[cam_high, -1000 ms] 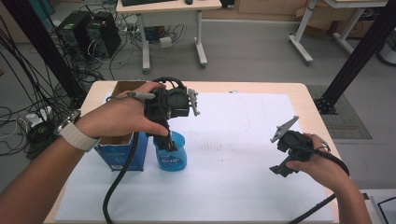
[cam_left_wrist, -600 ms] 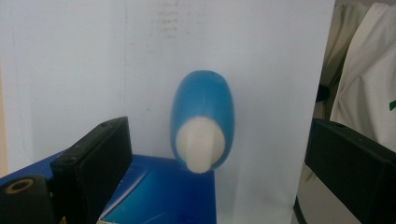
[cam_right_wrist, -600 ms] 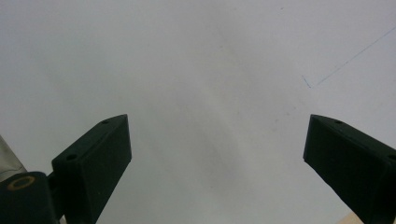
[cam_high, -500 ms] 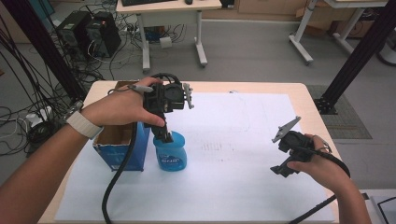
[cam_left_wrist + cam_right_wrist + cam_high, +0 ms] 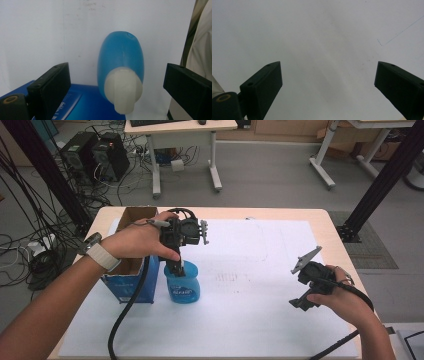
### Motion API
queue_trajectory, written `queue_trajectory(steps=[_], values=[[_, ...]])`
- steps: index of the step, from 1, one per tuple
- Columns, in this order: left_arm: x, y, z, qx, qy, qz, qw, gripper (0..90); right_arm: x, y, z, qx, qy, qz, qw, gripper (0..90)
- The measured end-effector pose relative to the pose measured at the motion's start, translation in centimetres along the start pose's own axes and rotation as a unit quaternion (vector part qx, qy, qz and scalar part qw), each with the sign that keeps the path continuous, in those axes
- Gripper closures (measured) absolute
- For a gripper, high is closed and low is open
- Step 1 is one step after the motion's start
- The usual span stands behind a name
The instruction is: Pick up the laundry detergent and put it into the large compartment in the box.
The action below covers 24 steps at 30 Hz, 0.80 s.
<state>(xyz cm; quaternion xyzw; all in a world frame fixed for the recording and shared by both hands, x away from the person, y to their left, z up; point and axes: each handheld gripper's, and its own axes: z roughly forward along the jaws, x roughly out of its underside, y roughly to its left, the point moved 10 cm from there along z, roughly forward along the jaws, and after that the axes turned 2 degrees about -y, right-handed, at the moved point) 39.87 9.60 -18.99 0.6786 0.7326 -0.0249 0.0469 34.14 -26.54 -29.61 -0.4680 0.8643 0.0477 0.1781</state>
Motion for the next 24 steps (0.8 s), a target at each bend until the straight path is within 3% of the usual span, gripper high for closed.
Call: queue_trajectory(steps=[8,15,24], values=[[0.1,0.0,2.4,0.003,0.010,0.012,0.9999,8.8,0.0,0.1,0.3,-0.002,-0.002,0.000,1.0000,7.6],[0.1,-0.1,3.7,-0.002,0.014,0.026,0.9996,9.2,0.2,0.1,0.5,-0.005,-0.001,0.004,1.0000,7.6],[0.2,-0.1,4.9,0.006,0.029,0.028,0.9992,12.4,0.1,0.1,0.6,-0.006,-0.001,0.006,1.0000,7.6]])
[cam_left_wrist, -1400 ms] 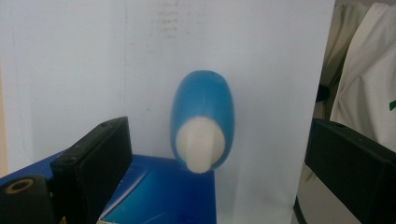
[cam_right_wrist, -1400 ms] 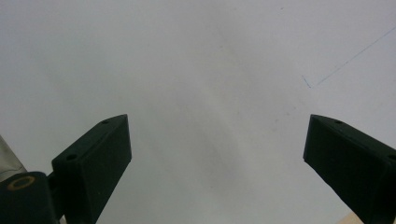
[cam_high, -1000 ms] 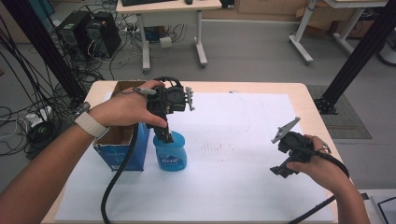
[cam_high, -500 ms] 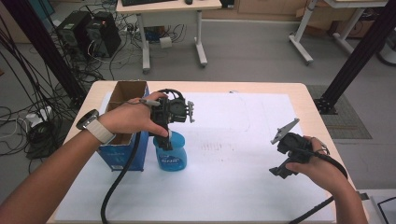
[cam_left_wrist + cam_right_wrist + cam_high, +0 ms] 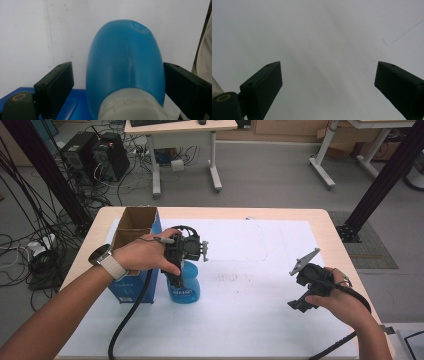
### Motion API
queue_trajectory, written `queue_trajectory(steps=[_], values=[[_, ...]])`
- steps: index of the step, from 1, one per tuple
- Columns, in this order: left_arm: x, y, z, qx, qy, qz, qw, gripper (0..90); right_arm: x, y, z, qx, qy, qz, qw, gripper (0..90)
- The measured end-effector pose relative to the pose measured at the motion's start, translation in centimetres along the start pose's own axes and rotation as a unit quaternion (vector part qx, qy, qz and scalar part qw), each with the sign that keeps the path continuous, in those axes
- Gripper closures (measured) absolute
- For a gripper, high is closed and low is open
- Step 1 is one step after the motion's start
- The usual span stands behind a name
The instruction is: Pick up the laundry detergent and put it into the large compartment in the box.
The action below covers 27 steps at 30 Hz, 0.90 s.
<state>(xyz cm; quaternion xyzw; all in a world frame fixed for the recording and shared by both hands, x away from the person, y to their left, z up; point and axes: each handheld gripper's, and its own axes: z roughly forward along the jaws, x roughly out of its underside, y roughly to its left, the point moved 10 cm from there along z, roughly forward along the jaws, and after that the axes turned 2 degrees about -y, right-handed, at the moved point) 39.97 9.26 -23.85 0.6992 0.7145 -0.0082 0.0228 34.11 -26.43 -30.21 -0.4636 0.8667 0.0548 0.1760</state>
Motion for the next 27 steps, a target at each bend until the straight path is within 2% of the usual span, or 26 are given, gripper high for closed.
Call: queue_trajectory(steps=[16,20,24,27], values=[[0.06,0.02,0.54,0.003,-0.004,0.006,1.0000,22.7,0.22,-0.03,0.00,0.000,-0.001,0.001,1.0000,7.7],[-0.09,0.12,0.77,0.006,0.006,0.011,0.9999,23.9,0.24,-0.06,0.01,0.000,-0.002,0.001,1.0000,7.7],[0.01,0.16,0.87,0.016,0.002,0.011,0.9998,28.7,0.27,-0.13,0.03,0.000,-0.001,0.002,1.0000,7.7],[0.00,0.13,0.91,0.018,0.003,0.014,0.9997,35.6,0.25,-0.12,0.05,0.000,-0.001,0.001,1.0000,7.7]])
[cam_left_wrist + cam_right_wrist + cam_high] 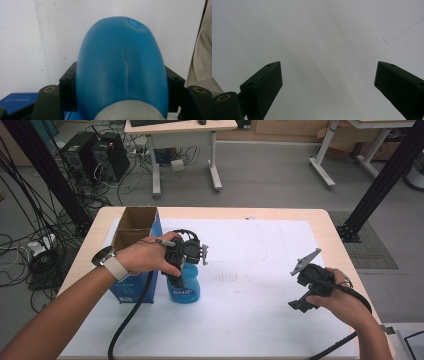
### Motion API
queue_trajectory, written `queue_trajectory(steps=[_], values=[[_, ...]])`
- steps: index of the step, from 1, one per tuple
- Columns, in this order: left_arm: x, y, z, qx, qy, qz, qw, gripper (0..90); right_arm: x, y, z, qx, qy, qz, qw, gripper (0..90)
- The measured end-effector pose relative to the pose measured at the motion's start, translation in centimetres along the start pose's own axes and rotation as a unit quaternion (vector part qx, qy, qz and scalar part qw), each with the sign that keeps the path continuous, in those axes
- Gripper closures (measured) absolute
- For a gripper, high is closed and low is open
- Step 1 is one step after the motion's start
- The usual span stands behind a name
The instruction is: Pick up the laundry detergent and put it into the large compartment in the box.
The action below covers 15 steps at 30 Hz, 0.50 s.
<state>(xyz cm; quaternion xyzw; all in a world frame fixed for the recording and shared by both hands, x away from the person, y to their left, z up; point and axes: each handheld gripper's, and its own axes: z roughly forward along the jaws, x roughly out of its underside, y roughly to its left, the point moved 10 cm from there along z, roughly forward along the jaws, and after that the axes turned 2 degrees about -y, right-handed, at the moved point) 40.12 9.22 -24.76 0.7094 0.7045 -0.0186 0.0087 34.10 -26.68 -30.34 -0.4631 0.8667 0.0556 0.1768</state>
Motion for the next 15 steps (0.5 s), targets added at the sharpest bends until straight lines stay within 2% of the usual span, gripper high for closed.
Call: queue_trajectory(steps=[2,8,12,13,15], values=[[0.0,-0.1,0.0,-0.004,0.000,-0.002,1.0000,37.0,0.0,0.0,0.0,0.000,-0.001,-0.001,1.0000,7.7],[0.1,-0.1,-0.2,-0.005,-0.003,-0.026,0.9996,38.0,0.1,0.0,-0.1,0.000,-0.002,0.001,1.0000,7.7],[0.1,-0.4,-1.0,-0.002,-0.009,-0.060,0.9981,37.7,0.1,-0.1,0.0,-0.001,-0.002,-0.001,1.0000,7.7],[0.2,-0.7,-1.8,-0.002,-0.010,-0.085,0.9963,37.7,0.0,-0.1,0.0,-0.001,-0.002,-0.002,1.0000,7.7],[0.3,-1.1,-3.0,-0.001,-0.017,-0.116,0.9931,37.7,-0.1,-0.1,0.1,-0.002,-0.001,-0.004,1.0000,7.9]])
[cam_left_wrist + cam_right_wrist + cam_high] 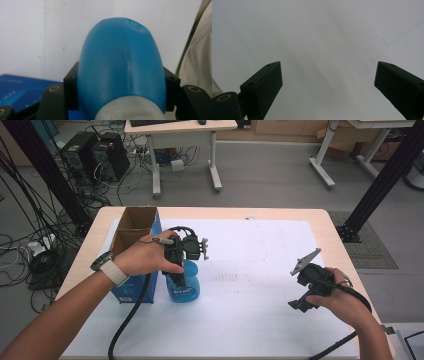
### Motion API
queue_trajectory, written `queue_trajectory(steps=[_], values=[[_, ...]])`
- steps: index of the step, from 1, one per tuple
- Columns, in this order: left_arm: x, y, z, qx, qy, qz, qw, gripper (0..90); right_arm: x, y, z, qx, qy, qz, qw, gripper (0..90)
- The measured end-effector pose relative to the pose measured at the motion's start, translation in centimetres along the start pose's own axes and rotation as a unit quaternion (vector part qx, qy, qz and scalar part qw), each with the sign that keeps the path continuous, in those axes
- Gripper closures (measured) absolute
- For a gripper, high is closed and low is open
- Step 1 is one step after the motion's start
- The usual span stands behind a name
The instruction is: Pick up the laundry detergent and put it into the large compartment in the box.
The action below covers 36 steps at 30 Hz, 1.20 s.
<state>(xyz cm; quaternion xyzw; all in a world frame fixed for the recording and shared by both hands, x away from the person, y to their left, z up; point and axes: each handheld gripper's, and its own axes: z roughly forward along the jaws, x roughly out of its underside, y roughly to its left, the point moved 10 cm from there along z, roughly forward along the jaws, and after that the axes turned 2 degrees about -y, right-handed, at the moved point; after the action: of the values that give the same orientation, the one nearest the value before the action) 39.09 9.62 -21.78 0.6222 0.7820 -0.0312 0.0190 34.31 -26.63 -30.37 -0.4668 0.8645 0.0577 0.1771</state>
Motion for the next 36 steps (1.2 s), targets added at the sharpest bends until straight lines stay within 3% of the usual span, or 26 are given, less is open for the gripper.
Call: queue_trajectory(steps=[2,3,4,6,7,8,9,10,11,12,15,16,17,19,20,22,23,24,26,27,28,29,33,34,35,36], values=[[0.1,-0.2,-0.6,0.001,-0.004,-0.012,0.9999,37.6,-0.1,0.0,0.0,-0.001,0.000,-0.001,1.0000,8.0],[0.4,-0.7,-2.1,0.000,-0.014,-0.039,0.9992,37.6,-0.3,-0.1,0.0,-0.002,0.000,-0.004,1.0000,8.0],[0.4,-0.7,-2.1,0.000,-0.014,-0.039,0.9992,37.6,-0.3,-0.1,0.0,-0.002,0.000,-0.004,1.0000,8.0],[0.5,-1.2,-3.5,-0.002,-0.014,-0.058,0.9982,37.6,-0.5,-0.1,0.0,-0.004,0.000,-0.007,1.0000,8.0],[0.7,-1.4,-4.2,0.000,-0.016,-0.069,0.9975,37.6,-0.7,-0.2,-0.1,-0.005,0.004,-0.012,0.9999,8.0],[1.0,-1.8,-5.6,0.002,-0.022,-0.095,0.9953,37.6,-0.8,-0.2,-0.1,-0.005,0.005,-0.014,0.9999,8.0],[1.0,-1.8,-5.6,0.002,-0.022,-0.095,0.9953,37.6,-0.9,-0.2,-0.1,-0.006,0.005,-0.014,0.9999,8.0],[1.5,-2.0,-7.2,0.004,-0.027,-0.125,0.9918,37.6,-0.9,-0.2,-0.2,-0.006,0.003,-0.017,0.9998,8.0],[1.5,-2.0,-7.2,0.004,-0.027,-0.125,0.9918,37.5,-0.9,-0.2,-0.2,-0.006,0.003,-0.017,0.9998,8.0],[2.0,-2.0,-8.4,0.006,-0.034,-0.154,0.9874,37.5,-1.0,-0.2,-0.3,-0.006,0.003,-0.020,0.9998,8.0],[2.7,-2.0,-10.5,0.007,-0.036,-0.207,0.9776,37.5,-1.3,-0.3,-0.4,-0.006,0.002,-0.026,0.9996,8.0],[2.7,-2.0,-10.5,0.007,-0.036,-0.207,0.9776,37.6,-1.3,-0.3,-0.5,-0.006,0.000,-0.028,0.9996,8.0],[3.3,-1.9,-11.9,0.003,-0.039,-0.237,0.9708,37.5,-1.4,-0.3,-0.6,-0.007,-0.002,-0.032,0.9995,8.0],[4.0,-1.9,-13.2,-0.004,-0.040,-0.263,0.9639,37.6,-1.6,-0.4,-0.7,-0.007,-0.004,-0.037,0.9993,8.0],[4.0,-1.9,-13.2,-0.004,-0.040,-0.263,0.9639,37.5,-1.7,-0.4,-0.8,-0.006,-0.006,-0.039,0.9992,8.0],[5.4,-1.7,-14.9,-0.013,-0.055,-0.303,0.9513,37.6,-1.9,-0.5,-0.9,-0.005,-0.008,-0.044,0.9990,8.0],[5.4,-1.7,-14.9,-0.013,-0.055,-0.303,0.9513,37.5,-1.9,-0.5,-0.9,-0.005,-0.008,-0.044,0.9990,8.0],[6.1,-1.5,-15.5,-0.015,-0.063,-0.323,0.9442,37.5,-2.0,-0.6,-0.9,-0.007,-0.009,-0.047,0.9988,8.0],[6.9,-1.3,-16.3,-0.019,-0.070,-0.344,0.9361,37.5,-2.4,-0.7,-0.9,-0.010,-0.003,-0.056,0.9984,8.0],[7.9,-0.9,-17.0,-0.021,-0.070,-0.362,0.9291,37.6,-2.5,-0.8,-0.9,-0.012,-0.002,-0.059,0.9982,8.0],[8.4,-0.7,-17.3,-0.021,-0.072,-0.374,0.9243,37.6,-2.7,-0.8,-0.9,-0.014,-0.001,-0.061,0.9980,8.0],[8.4,-0.7,-17.3,-0.021,-0.072,-0.374,0.9243,37.6,-2.7,-0.8,-0.9,-0.014,-0.001,-0.061,0.9980,8.0],[10.2,0.1,-18.4,-0.022,-0.082,-0.417,0.9051,37.6,-3.2,-0.9,-0.9,-0.013,-0.003,-0.069,0.9976,8.0],[10.6,0.4,-18.7,-0.023,-0.080,-0.423,0.9022,37.7,-3.3,-0.9,-0.9,-0.014,-0.003,-0.071,0.9974,8.0],[11.3,0.8,-19.2,-0.028,-0.083,-0.445,0.8912,37.7,-3.3,-0.9,-0.8,-0.015,-0.005,-0.074,0.9971,8.0],[11.3,0.8,-19.2,-0.028,-0.083,-0.445,0.8912,37.7,-3.4,-0.9,-0.8,-0.014,-0.006,-0.074,0.9971,8.1]])
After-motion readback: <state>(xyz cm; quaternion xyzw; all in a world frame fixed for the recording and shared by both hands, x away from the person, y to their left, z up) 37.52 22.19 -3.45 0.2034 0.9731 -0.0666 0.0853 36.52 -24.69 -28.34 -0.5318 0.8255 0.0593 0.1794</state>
